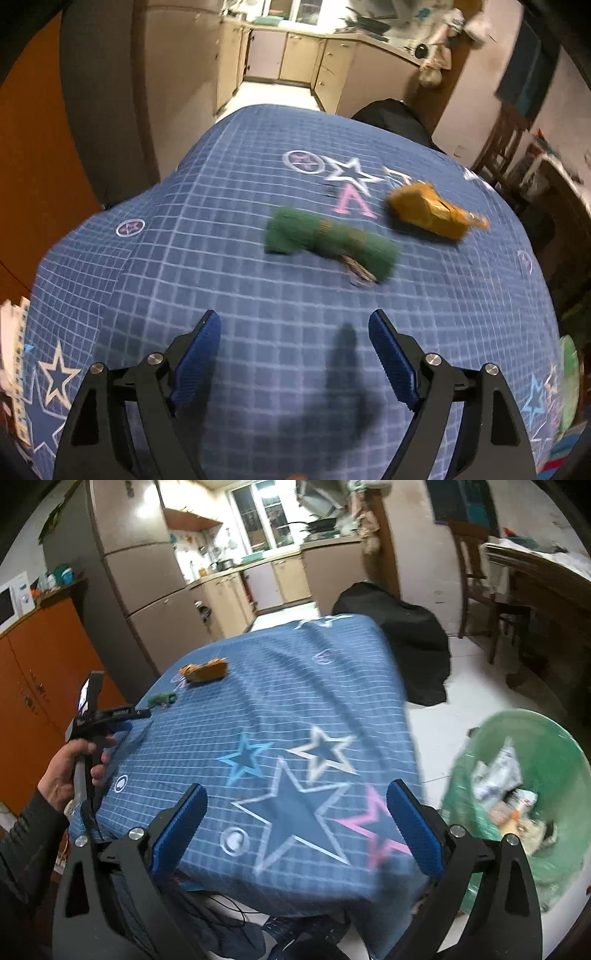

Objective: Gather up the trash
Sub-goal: 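Swing both tools back toward the table, then grasp the green scrubber with the left tool while the right tool grasps the gold wrapper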

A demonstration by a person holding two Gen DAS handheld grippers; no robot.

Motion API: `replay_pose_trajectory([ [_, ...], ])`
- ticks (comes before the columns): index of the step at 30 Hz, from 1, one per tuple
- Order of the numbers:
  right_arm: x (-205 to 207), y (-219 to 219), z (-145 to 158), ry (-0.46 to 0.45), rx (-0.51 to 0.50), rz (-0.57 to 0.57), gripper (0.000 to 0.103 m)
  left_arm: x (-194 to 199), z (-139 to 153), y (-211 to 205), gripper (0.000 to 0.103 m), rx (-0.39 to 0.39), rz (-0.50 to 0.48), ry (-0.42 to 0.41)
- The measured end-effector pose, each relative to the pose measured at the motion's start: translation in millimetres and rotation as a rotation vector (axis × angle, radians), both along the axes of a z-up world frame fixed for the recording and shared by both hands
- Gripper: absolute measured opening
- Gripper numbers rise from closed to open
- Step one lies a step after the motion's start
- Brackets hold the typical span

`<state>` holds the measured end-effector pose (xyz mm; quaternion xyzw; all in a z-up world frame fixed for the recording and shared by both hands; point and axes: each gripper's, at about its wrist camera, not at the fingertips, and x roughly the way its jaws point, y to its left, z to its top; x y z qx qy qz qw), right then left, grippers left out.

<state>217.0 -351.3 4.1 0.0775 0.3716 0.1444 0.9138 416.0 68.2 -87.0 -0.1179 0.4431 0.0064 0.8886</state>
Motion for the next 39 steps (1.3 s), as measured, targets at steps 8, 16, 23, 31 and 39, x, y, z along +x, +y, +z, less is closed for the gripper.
replay_pose_trajectory([
  [8,62,78,-4,0.011,-0.072,0.202,0.094,34,3,7,0.083,-0.026,-0.031,0.008],
  [16,143,145,-6,0.023,-0.123,0.323,0.092,84,-3,3,0.083,-0.06,-0.027,-0.053],
  [23,201,191,-9,-0.007,-0.246,0.417,0.086,115,-4,4,0.085,-0.147,-0.002,-0.08],
  [31,260,239,-21,-0.029,-0.416,0.501,0.083,94,-3,29,0.085,-0.227,0.059,-0.075],
  [39,285,262,-39,0.034,-0.4,0.45,0.03,61,-4,48,0.086,-0.26,0.082,-0.064],
])
